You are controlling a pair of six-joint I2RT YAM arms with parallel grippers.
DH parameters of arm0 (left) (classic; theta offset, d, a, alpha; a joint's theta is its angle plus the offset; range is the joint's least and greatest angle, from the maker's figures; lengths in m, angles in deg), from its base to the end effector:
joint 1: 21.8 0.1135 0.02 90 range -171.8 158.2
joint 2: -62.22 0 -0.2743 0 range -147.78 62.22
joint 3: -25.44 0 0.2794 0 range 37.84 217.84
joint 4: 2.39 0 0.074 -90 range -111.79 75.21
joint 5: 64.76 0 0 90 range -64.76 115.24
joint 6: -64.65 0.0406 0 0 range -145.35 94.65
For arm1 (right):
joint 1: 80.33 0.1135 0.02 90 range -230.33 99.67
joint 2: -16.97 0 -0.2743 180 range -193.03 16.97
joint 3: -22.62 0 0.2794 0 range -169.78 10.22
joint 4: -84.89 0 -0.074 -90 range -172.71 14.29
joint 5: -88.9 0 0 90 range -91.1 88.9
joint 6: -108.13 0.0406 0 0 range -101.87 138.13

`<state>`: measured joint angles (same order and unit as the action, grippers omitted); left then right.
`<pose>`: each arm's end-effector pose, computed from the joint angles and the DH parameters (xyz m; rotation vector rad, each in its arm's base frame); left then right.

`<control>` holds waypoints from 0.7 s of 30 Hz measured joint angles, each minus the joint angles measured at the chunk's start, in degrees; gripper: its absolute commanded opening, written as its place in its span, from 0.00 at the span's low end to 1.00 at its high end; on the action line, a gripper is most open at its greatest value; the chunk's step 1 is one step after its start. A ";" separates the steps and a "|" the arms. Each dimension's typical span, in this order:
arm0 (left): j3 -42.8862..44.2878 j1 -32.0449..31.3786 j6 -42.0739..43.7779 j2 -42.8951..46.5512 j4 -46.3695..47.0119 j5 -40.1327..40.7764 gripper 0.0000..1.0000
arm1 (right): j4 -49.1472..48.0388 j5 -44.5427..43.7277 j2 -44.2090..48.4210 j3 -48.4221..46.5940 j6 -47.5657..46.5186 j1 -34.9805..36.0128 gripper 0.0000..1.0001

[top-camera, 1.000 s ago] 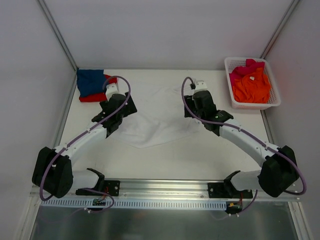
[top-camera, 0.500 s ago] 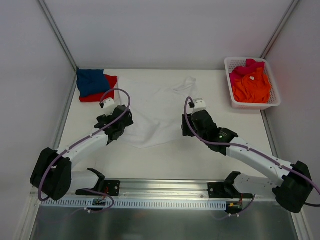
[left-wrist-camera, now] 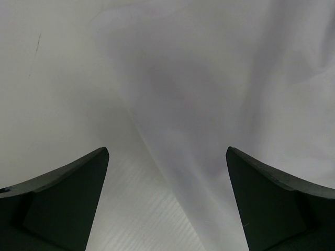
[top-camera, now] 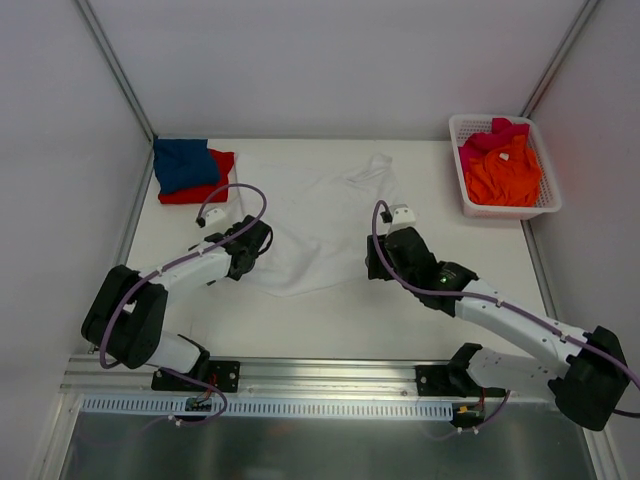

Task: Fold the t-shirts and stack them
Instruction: Flatten the tshirt out

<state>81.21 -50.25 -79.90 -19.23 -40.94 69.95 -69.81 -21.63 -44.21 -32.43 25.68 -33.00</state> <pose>0.2560 -0.1062 0.1711 -0.7240 2.1732 0.3568 0.1875 0.1824 0.2656 -0.5082 2.0245 0.2029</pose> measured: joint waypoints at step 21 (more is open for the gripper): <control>0.00 0.00 -1.18 -1.01 -1.18 0.33 0.97 | -5.07 0.26 -6.29 13.27 11.96 11.67 0.59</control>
<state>81.21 -50.25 -81.08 -20.23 -42.12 70.27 -74.88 -21.37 -50.51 -19.17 37.64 -21.33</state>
